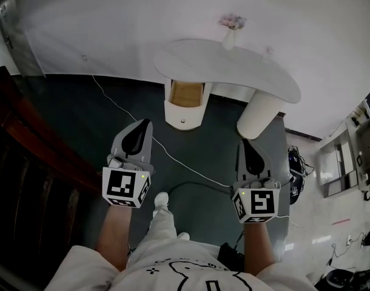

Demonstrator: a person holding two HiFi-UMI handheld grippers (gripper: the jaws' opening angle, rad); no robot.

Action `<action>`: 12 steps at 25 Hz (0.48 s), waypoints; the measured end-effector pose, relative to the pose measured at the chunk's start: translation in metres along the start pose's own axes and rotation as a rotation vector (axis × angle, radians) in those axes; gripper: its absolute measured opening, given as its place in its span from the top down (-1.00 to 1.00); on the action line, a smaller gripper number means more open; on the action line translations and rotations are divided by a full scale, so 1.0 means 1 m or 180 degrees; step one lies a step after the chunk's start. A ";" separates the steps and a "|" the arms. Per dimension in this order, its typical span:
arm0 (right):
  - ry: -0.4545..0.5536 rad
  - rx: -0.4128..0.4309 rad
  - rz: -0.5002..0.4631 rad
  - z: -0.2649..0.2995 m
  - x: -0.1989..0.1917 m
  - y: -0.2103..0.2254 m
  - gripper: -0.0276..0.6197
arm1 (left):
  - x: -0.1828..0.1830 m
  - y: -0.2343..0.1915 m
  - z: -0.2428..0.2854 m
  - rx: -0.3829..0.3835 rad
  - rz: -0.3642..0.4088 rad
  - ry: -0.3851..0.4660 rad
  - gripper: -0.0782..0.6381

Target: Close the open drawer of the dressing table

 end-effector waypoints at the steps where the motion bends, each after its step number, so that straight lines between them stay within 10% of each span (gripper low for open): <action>1: -0.0016 -0.0005 -0.0017 0.007 -0.001 0.000 0.94 | -0.003 -0.004 0.007 -0.0004 -0.0014 -0.0005 0.73; 12: -0.0154 -0.0035 0.0004 0.127 -0.012 0.005 0.94 | -0.030 -0.086 0.106 0.0022 -0.0149 -0.0007 0.73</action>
Point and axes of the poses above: the fingertips, and each gripper's own axes: z forward along the fingers, y to its right, x out of its top, the point moved 3 cm from there along -z, backward along the fingers, and after that the axes turned 1 degree about -x, right-handed, at the moved point
